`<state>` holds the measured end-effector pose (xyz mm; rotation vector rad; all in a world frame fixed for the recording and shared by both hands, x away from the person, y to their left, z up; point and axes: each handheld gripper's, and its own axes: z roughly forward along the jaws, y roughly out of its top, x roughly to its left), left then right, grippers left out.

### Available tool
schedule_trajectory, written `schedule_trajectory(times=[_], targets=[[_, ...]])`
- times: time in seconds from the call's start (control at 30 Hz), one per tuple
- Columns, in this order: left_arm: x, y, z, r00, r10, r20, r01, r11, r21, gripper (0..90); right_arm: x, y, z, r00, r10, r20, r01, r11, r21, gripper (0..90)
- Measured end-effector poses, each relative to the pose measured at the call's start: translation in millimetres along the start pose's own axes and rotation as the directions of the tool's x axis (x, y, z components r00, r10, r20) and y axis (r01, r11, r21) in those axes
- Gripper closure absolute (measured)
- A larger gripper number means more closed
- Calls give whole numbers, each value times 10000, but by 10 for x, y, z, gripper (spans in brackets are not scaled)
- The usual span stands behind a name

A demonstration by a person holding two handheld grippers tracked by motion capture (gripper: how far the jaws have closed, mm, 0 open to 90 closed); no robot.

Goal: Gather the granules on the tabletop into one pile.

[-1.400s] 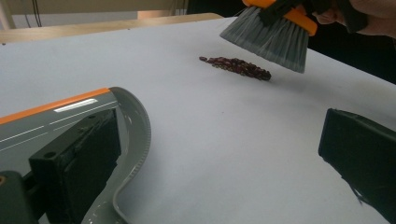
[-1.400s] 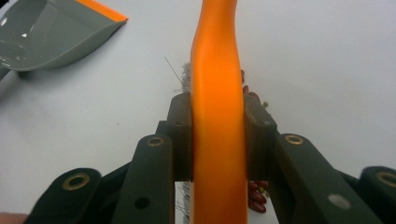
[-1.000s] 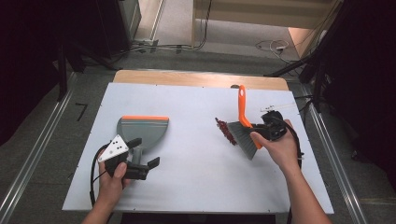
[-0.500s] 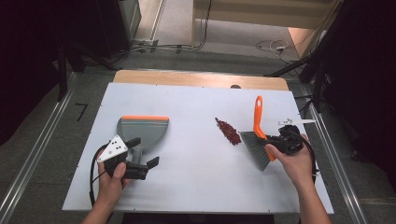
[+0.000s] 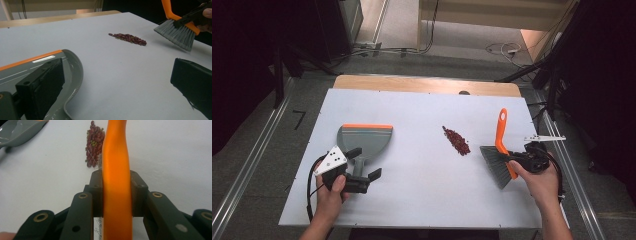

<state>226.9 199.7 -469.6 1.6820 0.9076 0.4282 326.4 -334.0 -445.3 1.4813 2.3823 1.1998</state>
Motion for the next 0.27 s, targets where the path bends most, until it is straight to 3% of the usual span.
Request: schedule_trajectory(times=[0.27], targets=[[37, -10, -8, 10000, -53, -25, 53, 10000, 13, 0, -38, -3, -18, 9998, 171, 42, -171, 9999, -29, 681]])
